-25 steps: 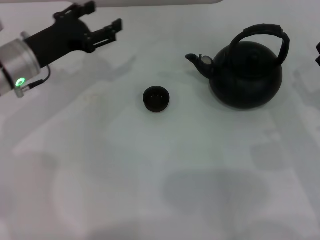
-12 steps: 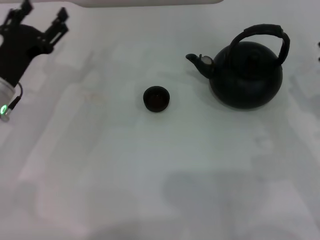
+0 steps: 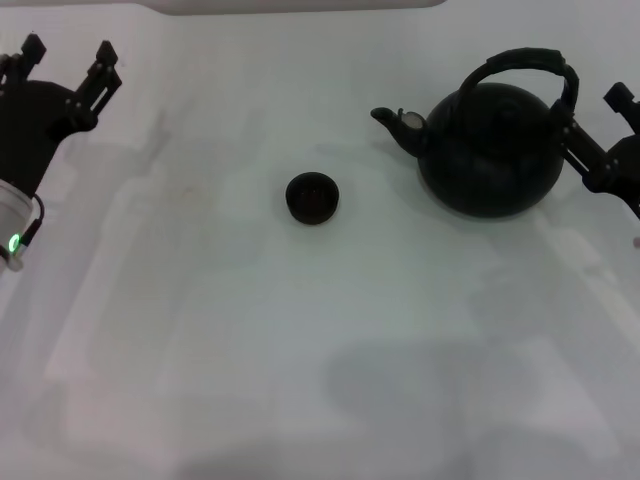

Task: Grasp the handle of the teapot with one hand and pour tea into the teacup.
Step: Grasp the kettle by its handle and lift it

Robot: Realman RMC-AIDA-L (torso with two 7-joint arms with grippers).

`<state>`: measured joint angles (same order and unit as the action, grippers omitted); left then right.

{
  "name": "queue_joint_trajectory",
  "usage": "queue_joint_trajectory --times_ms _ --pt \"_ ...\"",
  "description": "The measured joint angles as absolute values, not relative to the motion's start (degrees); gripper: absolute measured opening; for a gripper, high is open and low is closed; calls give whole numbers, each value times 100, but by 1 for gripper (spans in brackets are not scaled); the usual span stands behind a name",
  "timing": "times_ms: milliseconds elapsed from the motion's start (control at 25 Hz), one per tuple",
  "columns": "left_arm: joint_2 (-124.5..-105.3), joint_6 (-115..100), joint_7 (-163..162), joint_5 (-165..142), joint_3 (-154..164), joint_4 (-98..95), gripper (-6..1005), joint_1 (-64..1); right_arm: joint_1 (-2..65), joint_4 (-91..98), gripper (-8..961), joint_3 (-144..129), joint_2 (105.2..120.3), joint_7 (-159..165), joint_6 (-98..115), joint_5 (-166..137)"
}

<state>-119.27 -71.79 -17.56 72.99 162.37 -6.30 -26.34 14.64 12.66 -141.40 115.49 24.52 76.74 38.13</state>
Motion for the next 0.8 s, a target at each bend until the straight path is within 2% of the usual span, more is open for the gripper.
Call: queue_joint_trajectory --times_ms 800 --pt "-11936 -7126 -1710 7455 16230 -791 883 -2460 1894 1422 776 -13857 11571 2433 6673 3867"
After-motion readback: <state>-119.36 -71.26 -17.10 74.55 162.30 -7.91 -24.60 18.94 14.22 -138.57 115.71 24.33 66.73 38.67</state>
